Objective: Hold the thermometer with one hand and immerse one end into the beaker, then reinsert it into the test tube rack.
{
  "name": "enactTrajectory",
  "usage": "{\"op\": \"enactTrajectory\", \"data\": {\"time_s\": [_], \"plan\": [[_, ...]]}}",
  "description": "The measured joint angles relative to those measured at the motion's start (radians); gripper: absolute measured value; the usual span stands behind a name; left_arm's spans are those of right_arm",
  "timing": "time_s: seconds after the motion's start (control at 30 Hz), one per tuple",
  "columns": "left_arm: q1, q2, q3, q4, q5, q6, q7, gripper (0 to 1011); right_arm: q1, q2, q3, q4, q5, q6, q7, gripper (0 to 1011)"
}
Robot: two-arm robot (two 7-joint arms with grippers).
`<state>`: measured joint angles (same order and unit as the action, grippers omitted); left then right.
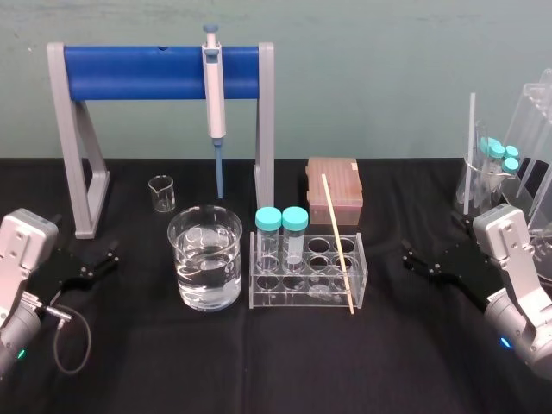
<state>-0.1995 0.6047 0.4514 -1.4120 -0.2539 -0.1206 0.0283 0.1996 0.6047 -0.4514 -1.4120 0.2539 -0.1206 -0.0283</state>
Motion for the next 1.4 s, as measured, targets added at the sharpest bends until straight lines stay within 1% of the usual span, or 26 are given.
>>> {"op": "enactTrajectory", "data": {"time_s": [0.9,1.0,1.13,1.23,1.33,1.37,1.4], "plan": [[0.0,0.0,0.0,0.0,0.0,0.0,0.0,1004,-0.002,0.0,0.004,-0.005,0.001,0.0,0.004,1003],[0.0,0.0,0.0,0.0,0.0,0.0,0.0,1004,-0.013,0.006,0.021,-0.03,0.017,0.001,0.026,1003],[0.0,0.0,0.0,0.0,0.0,0.0,0.0,1004,-0.031,0.013,0.051,-0.081,0.053,0.022,0.053,1003],[0.0,0.0,0.0,0.0,0.0,0.0,0.0,1004,-0.049,0.027,0.081,-0.151,0.091,0.06,0.083,1003],[0.0,0.0,0.0,0.0,0.0,0.0,0.0,1004,-0.056,0.037,0.095,-0.195,0.116,0.098,0.105,1003],[0.0,0.0,0.0,0.0,0.0,0.0,0.0,1004,-0.056,0.04,0.099,-0.209,0.125,0.113,0.114,1003],[0.0,0.0,0.0,0.0,0.0,0.0,0.0,1004,-0.056,0.045,0.108,-0.234,0.144,0.142,0.134,1003]]}}
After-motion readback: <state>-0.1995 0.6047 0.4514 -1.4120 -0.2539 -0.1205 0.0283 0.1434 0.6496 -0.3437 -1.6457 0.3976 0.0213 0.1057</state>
